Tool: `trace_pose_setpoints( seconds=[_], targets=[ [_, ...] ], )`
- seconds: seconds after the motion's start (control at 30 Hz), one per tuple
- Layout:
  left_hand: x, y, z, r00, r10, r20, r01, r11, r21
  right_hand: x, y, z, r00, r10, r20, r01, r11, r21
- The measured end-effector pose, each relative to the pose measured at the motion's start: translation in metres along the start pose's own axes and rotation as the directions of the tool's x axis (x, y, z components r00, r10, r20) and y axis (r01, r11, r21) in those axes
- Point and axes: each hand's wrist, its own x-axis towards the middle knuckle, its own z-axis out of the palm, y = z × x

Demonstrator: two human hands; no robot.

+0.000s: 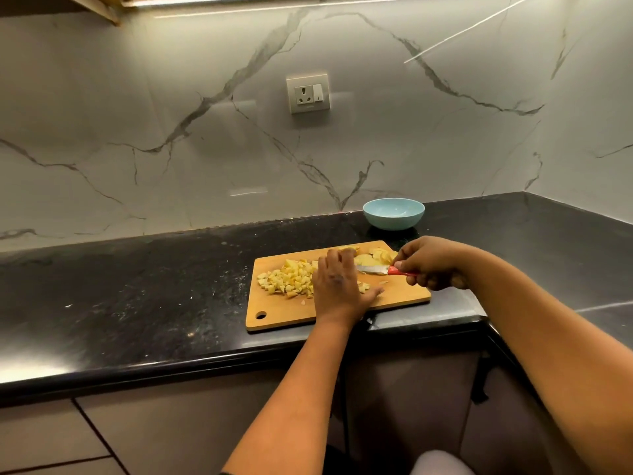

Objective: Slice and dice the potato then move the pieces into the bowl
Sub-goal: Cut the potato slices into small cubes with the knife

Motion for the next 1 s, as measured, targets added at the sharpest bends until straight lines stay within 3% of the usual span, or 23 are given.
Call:
trace_pose_setpoints(
  seconds=[0.07,0.13,0.27,0.4,0.57,0.8,1.0],
  targets=[
    [0.004,0.0,0.001,0.991,0.108,-0.079,-0.106,0.994,0.023,0.004,0.001,-0.005,0.998,0.017,0.065,-0.019,0.999,0.026],
    [0.01,-0.001,-0.001,0.989,0.129,-0.078,-0.131,0.991,-0.016,0.007,0.004,-0.011,0.994,0.028,0.107,-0.033,0.998,0.051],
    [0.015,-0.01,-0.003,0.999,0.05,-0.01,-0.05,0.992,-0.117,0.011,0.014,-0.023,0.989,0.032,0.141,-0.047,0.994,0.104],
    [0.016,-0.02,-0.004,1.0,-0.015,0.014,0.017,0.992,-0.129,0.023,0.033,-0.027,0.999,-0.035,0.028,0.028,0.976,0.217],
    [0.017,-0.008,0.0,0.943,0.184,0.277,-0.155,0.98,-0.124,0.045,0.052,-0.007,0.991,-0.112,-0.079,0.134,0.907,0.4],
    [0.029,-0.017,0.006,0.973,-0.044,0.225,0.017,0.992,0.121,0.057,0.06,0.024,0.963,-0.191,-0.192,0.256,0.874,0.412],
    [0.045,-0.036,-0.003,0.99,-0.092,0.103,0.073,0.981,0.181,0.064,0.062,0.033,0.94,-0.196,-0.279,0.305,0.85,0.429]
  ],
)
